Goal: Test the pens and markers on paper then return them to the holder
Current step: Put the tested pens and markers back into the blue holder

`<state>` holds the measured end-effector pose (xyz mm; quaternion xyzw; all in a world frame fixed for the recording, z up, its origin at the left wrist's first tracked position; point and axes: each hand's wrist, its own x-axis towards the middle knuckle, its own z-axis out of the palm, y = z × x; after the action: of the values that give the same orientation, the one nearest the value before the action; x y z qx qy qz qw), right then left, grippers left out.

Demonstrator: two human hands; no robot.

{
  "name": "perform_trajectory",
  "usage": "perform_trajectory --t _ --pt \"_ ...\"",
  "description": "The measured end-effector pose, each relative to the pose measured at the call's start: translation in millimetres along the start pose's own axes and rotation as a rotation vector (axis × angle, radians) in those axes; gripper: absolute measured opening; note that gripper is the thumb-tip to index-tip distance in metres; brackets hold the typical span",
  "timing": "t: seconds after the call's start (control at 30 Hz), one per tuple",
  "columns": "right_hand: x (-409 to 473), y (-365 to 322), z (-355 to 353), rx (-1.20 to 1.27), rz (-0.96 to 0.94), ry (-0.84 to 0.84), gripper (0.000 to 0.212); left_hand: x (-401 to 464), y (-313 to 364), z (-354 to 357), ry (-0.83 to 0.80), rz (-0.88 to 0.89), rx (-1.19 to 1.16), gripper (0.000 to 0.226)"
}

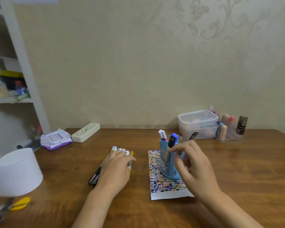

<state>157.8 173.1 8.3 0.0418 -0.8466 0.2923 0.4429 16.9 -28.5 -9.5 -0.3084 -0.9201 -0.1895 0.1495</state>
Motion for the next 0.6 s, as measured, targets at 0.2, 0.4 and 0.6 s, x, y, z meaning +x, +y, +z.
perform_trajectory --t 0.2,0.4,0.6 --pt "-7.2 -4.2 9.7 0.01 0.04 -0.182 0.018 -1.1 -1.9 3.4 -0.011 0.026 0.032 0.045" --pt "-7.4 -2.9 7.5 -0.018 0.084 -0.274 0.016 -2.4 3.8 5.4 -0.027 0.096 -0.024 0.045" --pt "-10.2 -3.7 11.2 -0.025 0.08 -0.407 0.017 -4.8 6.8 9.0 -0.075 0.203 0.023 0.041"
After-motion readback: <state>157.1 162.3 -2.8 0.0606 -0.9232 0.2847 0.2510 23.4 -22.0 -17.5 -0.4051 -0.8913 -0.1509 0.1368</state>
